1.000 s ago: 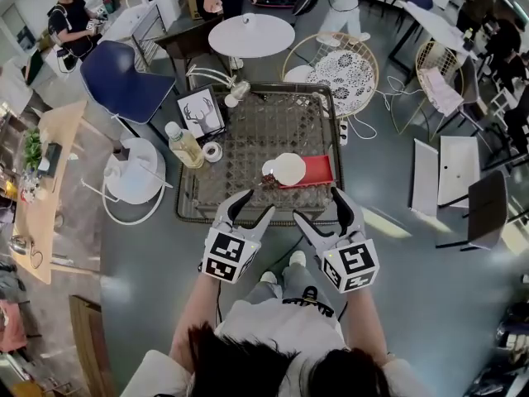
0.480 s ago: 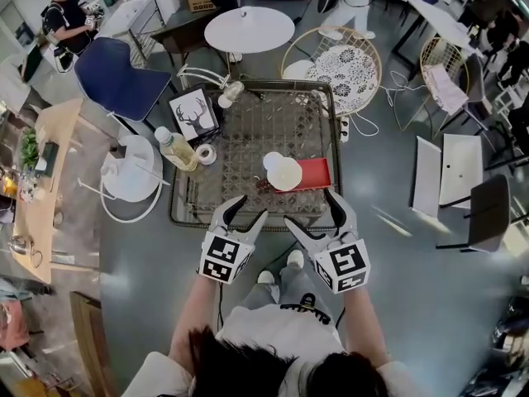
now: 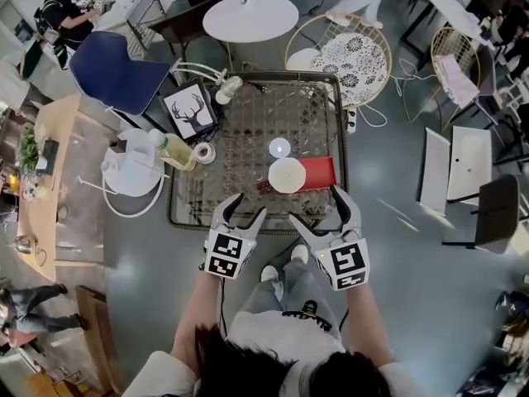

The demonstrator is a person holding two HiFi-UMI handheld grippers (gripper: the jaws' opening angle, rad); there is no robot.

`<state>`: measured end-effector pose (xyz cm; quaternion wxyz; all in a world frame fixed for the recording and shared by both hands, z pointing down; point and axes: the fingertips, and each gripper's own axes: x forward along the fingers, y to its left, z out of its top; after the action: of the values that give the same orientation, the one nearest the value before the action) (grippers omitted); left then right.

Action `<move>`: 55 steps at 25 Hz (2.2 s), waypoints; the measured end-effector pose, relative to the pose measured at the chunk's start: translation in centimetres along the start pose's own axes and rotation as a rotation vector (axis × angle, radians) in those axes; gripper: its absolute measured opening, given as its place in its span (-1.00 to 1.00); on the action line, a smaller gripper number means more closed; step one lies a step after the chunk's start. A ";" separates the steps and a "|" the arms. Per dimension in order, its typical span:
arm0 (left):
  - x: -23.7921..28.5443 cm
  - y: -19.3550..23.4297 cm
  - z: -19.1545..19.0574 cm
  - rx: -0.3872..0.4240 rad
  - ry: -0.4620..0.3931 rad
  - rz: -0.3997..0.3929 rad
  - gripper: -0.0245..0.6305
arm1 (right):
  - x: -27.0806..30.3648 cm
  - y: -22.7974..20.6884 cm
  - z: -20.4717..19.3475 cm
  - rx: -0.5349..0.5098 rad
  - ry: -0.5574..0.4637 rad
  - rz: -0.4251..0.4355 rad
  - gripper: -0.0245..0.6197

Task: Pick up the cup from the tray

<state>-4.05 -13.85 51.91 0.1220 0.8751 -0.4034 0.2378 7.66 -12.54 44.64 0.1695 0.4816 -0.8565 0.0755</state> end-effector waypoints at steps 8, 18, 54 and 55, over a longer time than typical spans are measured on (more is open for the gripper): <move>2.6 0.3 -1.5 0.007 0.046 -0.017 -0.24 | 2.3 0.1 -1.8 -0.033 0.030 0.032 0.51; 6.8 1.5 -4.1 0.042 0.113 -0.026 -0.24 | 6.2 -0.9 -5.8 -0.020 0.106 0.077 0.54; 12.7 1.9 -6.4 0.206 0.225 -0.156 -0.53 | 13.6 -1.7 -13.4 -0.082 0.283 0.267 0.70; 12.7 1.8 -6.4 0.217 0.227 -0.164 -0.60 | 13.7 -1.7 -13.3 -0.083 0.283 0.269 0.69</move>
<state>-0.33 -20.70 63.98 0.0906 0.8806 -0.2863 0.3665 5.48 -20.52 61.99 0.2964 0.3399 -0.8832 0.1289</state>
